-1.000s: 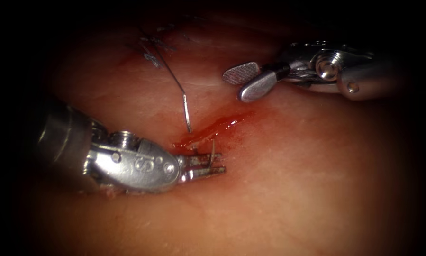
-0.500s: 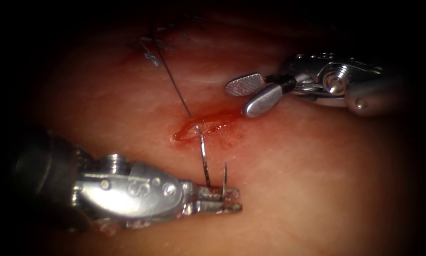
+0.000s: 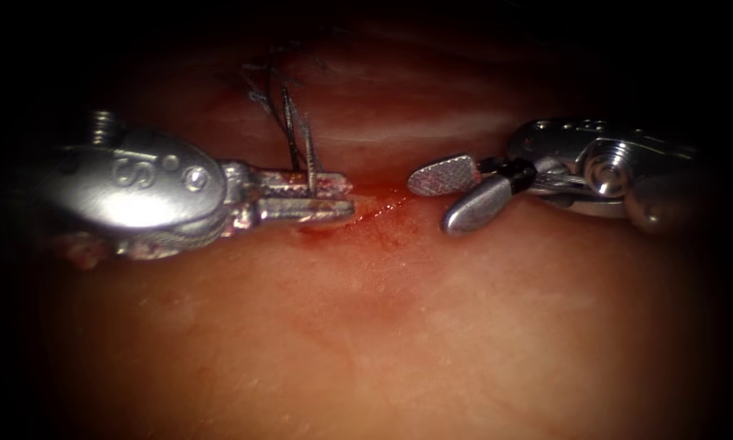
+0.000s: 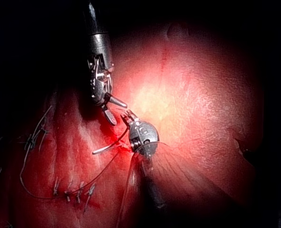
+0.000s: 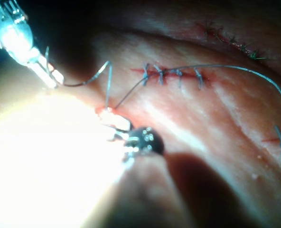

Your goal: Wound Closure

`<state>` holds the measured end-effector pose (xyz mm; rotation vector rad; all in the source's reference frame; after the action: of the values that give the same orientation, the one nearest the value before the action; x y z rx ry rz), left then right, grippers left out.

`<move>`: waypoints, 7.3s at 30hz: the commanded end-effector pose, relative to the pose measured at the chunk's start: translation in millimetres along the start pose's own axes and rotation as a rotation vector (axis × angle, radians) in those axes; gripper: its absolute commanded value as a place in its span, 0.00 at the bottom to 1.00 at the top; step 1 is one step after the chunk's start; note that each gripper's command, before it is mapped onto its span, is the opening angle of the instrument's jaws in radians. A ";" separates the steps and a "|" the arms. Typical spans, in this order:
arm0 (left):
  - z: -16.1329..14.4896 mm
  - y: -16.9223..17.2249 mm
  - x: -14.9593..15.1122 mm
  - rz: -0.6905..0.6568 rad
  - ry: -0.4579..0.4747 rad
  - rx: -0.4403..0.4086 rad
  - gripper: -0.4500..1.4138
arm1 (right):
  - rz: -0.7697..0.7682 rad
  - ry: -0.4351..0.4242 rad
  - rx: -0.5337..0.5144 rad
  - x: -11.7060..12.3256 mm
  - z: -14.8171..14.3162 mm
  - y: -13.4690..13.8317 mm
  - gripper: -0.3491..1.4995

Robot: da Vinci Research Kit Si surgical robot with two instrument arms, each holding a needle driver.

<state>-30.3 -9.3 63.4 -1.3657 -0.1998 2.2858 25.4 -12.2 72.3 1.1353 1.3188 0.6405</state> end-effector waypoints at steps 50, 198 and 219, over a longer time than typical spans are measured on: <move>6.3 5.9 -5.6 0.567 -0.057 0.114 0.00 | 0.234 0.173 -0.200 1.7 2.6 3.3 0.49; 8.6 -0.9 -18.6 0.068 -0.207 -0.175 0.22 | -0.742 0.162 -0.321 6.0 4.6 6.3 0.00; 7.4 -2.1 -20.0 0.029 -0.249 -0.203 0.23 | -1.074 0.079 -0.314 4.4 6.6 5.0 0.00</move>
<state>-27.6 -15.4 83.1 -1.1773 -0.5064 2.5129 32.9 -8.2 73.7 0.0500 1.5854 0.0684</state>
